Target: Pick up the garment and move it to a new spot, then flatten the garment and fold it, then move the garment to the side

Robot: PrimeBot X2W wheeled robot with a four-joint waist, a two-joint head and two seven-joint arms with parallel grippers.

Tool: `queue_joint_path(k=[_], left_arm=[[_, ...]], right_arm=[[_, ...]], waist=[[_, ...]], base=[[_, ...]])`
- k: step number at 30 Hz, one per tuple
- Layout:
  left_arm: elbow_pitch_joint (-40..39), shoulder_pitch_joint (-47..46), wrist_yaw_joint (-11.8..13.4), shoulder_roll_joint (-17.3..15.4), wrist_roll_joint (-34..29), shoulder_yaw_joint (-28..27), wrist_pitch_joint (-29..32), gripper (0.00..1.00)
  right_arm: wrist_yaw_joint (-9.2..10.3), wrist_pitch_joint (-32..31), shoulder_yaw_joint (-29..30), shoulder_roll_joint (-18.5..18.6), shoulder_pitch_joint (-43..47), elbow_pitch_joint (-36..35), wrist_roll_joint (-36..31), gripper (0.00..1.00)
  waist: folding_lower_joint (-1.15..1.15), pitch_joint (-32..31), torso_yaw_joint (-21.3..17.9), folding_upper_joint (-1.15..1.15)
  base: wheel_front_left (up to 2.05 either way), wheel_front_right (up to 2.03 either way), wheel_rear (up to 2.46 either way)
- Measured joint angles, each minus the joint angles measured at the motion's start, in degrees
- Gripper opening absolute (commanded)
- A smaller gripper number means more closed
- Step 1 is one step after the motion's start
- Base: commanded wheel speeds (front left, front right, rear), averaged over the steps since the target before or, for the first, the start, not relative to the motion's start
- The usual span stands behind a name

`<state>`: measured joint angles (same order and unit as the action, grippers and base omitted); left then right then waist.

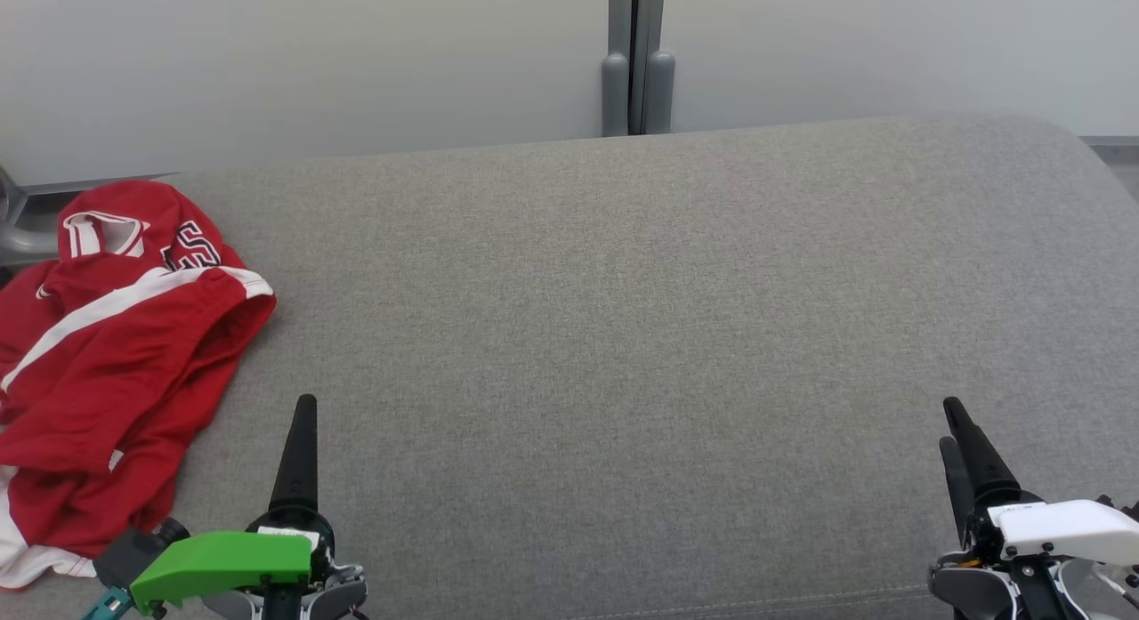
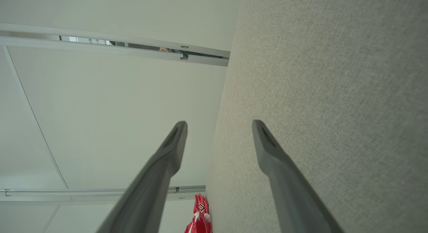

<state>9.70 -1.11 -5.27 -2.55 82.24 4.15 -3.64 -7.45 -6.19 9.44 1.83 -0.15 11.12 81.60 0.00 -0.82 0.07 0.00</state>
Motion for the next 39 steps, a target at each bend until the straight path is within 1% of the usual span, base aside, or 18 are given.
queue_joint_path(k=[7,12,19,20,22,29,34,39], left_arm=[[-1.19,0.30,0.83,-0.01,-8.44,0.52,-1.08,1.00],[-1.96,0.50,1.31,-0.04,-14.81,0.60,-1.85,1.00],[-2.52,0.74,2.26,-0.76,-23.16,0.64,-2.92,1.00],[-2.56,0.86,2.61,-1.23,-25.85,0.71,-3.10,1.00],[-2.61,1.14,2.98,-1.64,-28.24,0.92,-3.49,1.00],[-2.44,2.01,4.34,-2.88,-35.76,1.46,-4.28,1.00],[-2.19,2.87,5.25,-3.99,-40.39,1.68,-4.88,1.00],[-1.81,3.67,5.35,-4.80,-43.94,2.21,-5.45,1.00]], right_arm=[[-0.01,2.11,-1.42,0.14,-0.04,-1.63,-6.97,1.00],[-0.01,3.56,-2.80,0.22,-0.07,-2.70,-13.24,1.00],[-0.01,5.37,-4.89,0.27,-0.10,-4.17,-23.09,1.00],[-0.01,5.92,-5.54,0.29,-0.10,-4.41,-25.99,1.00],[-0.01,6.44,-6.34,0.31,-0.10,-4.57,-28.63,1.00],[-0.01,8.08,-8.61,0.40,-0.14,-4.75,-36.40,1.00],[-0.01,9.25,-9.84,0.48,-0.28,-4.70,-40.76,1.00],[-0.01,10.34,-10.82,0.52,-0.49,-4.15,-44.88,1.00]], waist=[[0.00,-0.22,0.08,0.00],[0.00,-0.35,0.13,0.00],[0.00,-0.53,0.17,0.00],[0.00,-0.59,0.19,0.00],[0.00,-0.64,0.20,0.00],[0.00,-0.77,0.23,0.00],[0.00,-0.90,0.23,0.00],[0.00,-1.12,0.33,0.00]], base=[[0.00,0.00,0.00],[0.00,0.00,0.00],[0.00,0.00,0.00],[0.00,0.00,0.00],[0.00,0.00,0.00],[0.00,0.00,0.00],[0.00,0.00,0.00],[0.00,0.00,0.00]])
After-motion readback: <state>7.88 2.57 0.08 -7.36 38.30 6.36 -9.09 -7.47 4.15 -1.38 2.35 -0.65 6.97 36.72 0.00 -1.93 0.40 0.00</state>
